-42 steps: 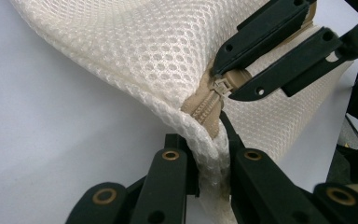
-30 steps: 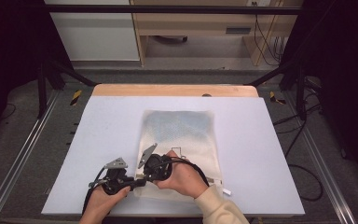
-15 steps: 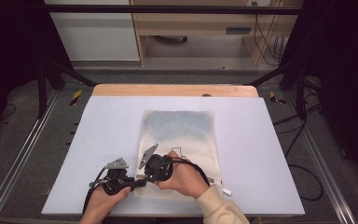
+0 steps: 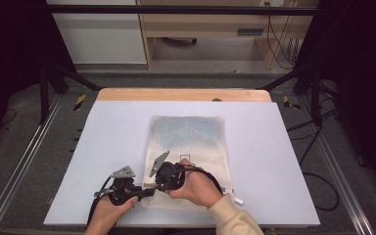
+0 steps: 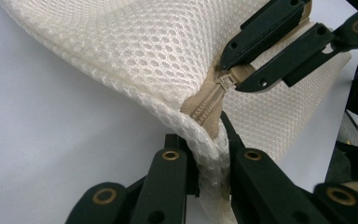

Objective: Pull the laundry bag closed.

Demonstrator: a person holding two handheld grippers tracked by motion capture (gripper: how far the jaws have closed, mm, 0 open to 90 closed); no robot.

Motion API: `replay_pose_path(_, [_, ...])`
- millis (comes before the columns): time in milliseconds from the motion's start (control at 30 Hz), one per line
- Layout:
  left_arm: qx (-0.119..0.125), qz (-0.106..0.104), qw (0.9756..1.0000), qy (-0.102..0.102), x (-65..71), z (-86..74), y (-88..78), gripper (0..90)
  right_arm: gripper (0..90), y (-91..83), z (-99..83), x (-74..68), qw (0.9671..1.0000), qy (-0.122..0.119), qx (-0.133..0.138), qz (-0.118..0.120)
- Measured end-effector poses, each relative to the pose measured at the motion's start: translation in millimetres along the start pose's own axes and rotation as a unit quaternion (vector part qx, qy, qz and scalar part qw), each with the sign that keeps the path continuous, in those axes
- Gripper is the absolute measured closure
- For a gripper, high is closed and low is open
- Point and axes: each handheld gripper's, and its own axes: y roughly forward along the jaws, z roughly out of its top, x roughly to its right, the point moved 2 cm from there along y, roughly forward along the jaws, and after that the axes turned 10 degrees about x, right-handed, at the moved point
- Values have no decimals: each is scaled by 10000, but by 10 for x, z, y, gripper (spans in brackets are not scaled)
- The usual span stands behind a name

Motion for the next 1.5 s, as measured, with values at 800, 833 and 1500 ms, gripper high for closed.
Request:
replay_pose_path(800, [74, -84, 9999, -33, 26, 11, -16, 846, 821, -92, -73, 30, 10000, 73, -3, -58])
replay_pose_path(833, [83, -98, 9999, -40, 25, 13, -18, 846, 821, -98, -75, 30, 9999, 74, -8, -70])
replay_pose_path(1500, [115, -188, 9998, -7, 44, 12, -12, 845, 821, -160, -117, 41, 9999, 117, 21, -57])
